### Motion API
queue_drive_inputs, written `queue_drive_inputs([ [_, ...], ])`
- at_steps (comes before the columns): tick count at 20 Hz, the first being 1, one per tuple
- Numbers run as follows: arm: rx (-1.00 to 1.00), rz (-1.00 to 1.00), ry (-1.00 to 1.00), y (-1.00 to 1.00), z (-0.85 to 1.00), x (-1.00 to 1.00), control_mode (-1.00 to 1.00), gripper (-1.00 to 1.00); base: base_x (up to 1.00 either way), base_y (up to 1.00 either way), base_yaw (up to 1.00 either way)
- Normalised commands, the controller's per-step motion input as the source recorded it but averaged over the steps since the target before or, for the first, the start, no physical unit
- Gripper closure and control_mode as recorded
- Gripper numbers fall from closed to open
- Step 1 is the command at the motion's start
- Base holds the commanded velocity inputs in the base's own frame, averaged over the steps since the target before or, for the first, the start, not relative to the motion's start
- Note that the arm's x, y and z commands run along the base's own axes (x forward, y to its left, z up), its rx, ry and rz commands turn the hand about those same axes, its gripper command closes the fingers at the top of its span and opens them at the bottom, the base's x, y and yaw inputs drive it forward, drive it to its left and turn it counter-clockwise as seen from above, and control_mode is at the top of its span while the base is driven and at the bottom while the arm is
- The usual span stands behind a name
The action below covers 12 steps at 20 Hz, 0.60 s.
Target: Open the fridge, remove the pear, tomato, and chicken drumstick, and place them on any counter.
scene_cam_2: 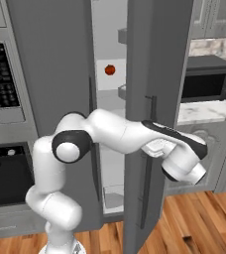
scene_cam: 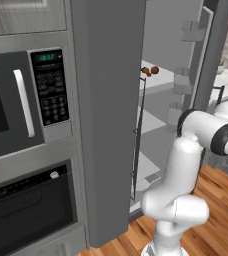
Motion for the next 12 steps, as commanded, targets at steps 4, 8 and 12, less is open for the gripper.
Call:
queue_drive_inputs([
  [4,-0.16,-0.21,-0.13,0.33,0.04,-0.25,-1.0,-1.0,0.0,0.0,0.0],
  [8,-0.06,-0.33,-0.05,-0.35,0.06,-0.37,-1.0,-1.0,0.0,0.0,0.0],
  [12,-0.01,-0.39,-0.02,-0.48,0.15,-0.67,-1.0,-1.0,0.0,0.0,0.0],
])
